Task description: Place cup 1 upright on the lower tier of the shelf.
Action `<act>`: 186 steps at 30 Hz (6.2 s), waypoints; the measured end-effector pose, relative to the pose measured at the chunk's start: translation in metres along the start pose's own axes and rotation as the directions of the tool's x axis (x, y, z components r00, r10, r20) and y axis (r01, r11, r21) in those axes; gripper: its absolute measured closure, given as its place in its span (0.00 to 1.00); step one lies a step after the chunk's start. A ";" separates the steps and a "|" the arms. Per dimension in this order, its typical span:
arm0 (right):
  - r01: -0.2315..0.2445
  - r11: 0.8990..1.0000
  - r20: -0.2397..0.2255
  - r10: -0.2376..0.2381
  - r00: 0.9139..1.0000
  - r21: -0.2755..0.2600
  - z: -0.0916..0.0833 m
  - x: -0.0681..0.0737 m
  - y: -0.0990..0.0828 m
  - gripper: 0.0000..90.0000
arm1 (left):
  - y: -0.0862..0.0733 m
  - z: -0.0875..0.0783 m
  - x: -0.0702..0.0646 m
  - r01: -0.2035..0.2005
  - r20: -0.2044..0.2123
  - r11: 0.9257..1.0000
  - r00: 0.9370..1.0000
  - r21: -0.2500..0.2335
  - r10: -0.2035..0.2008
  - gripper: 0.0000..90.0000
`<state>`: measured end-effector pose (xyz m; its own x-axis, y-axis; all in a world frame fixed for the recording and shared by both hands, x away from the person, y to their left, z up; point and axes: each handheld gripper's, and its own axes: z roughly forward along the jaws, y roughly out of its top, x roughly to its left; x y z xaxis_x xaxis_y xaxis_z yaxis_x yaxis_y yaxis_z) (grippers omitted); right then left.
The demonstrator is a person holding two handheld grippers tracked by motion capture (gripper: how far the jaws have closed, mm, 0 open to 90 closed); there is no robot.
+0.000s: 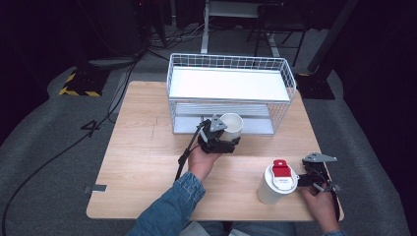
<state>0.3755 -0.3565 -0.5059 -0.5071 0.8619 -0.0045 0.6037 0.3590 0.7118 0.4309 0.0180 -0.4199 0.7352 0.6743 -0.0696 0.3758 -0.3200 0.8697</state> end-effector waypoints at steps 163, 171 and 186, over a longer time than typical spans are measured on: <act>0.000 1.000 0.000 0.000 1.000 0.001 0.000 0.000 0.000 0.00 | -0.035 -0.109 0.034 0.052 -0.150 0.998 0.987 -0.036 -0.056 0.16; 0.000 1.000 0.000 0.000 1.000 0.000 0.000 0.000 0.000 0.00 | -0.047 -0.126 0.030 0.045 -0.105 0.999 0.993 -0.013 -0.047 0.16; 0.000 1.000 0.000 0.000 1.000 0.000 0.000 0.000 0.000 0.00 | -0.079 -0.150 0.034 0.067 -0.125 0.997 0.990 0.037 -0.062 0.16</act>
<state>0.3756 -0.3565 -0.5058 -0.5072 0.8618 -0.0044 0.6040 0.3591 0.7115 0.3415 0.1661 -0.4178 0.6339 0.7709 -0.0621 0.4450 -0.2979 0.8445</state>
